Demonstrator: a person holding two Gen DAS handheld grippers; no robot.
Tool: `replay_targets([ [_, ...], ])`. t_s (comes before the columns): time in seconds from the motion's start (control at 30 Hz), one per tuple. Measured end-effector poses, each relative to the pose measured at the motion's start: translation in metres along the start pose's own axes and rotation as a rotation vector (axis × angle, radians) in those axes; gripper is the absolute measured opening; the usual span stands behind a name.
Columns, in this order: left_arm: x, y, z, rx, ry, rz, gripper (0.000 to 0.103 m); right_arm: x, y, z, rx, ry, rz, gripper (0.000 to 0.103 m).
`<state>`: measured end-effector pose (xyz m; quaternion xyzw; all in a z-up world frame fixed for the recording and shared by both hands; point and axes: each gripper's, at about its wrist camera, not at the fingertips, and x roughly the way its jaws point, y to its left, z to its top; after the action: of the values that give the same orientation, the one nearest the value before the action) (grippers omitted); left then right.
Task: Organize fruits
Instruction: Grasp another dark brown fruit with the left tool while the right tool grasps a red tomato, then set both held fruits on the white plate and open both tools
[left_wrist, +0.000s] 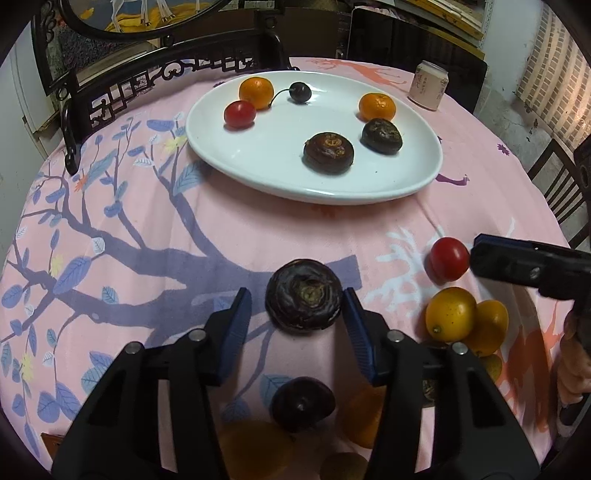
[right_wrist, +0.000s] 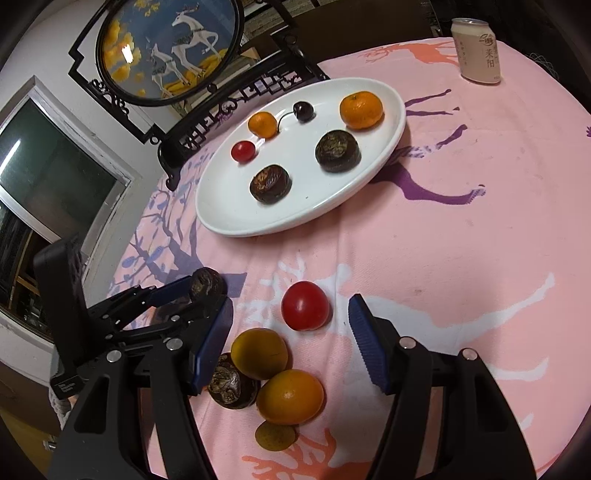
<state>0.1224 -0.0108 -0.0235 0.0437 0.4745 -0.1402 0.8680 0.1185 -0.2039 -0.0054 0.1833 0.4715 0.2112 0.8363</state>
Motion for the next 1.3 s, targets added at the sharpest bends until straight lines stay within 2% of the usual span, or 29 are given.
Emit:
replay_targets([
  [0.17, 0.002, -0.003, 0.001, 0.004, -0.003, -0.001, 0.044, 0.011, 0.005, 0.001, -0.032, 0.017, -0.028, 0.057],
  [0.27, 0.002, -0.003, 0.001, 0.003, -0.006, -0.001, 0.042, 0.02, 0.009, 0.0, -0.068, 0.036, -0.067, 0.048],
  [0.3, 0.002, -0.003, 0.001, 0.003, -0.007, -0.001, 0.042, 0.021, 0.009, -0.001, -0.079, 0.035, -0.08, 0.044],
  [0.37, 0.002, -0.003, 0.001, 0.001, -0.009, -0.004, 0.041, 0.02, 0.008, 0.0, -0.079, 0.029, -0.082, 0.03],
  [0.5, -0.005, 0.002, 0.003, -0.026, -0.032, -0.026, 0.041, 0.014, 0.003, 0.0, -0.06, 0.027, -0.056, 0.03],
  [0.67, -0.025, 0.008, 0.009, -0.055, -0.095, -0.036, 0.041, -0.002, 0.005, 0.004, -0.061, -0.031, -0.049, 0.03],
  [0.87, -0.033, 0.018, 0.037, -0.099, -0.125, -0.012, 0.041, -0.018, 0.004, 0.02, -0.047, -0.098, -0.068, 0.03],
  [1.1, -0.013, 0.025, 0.076, -0.139, -0.117, 0.015, 0.041, 0.001, 0.011, 0.064, -0.041, -0.117, -0.099, 0.03],
  [1.23, 0.001, 0.023, 0.087, -0.149, -0.106, -0.005, 0.041, 0.017, 0.008, 0.072, -0.04, -0.118, -0.142, 0.032],
  [1.3, 0.003, 0.021, 0.087, -0.149, -0.11, -0.013, 0.044, 0.016, 0.003, 0.072, -0.031, -0.12, -0.128, 0.032],
])
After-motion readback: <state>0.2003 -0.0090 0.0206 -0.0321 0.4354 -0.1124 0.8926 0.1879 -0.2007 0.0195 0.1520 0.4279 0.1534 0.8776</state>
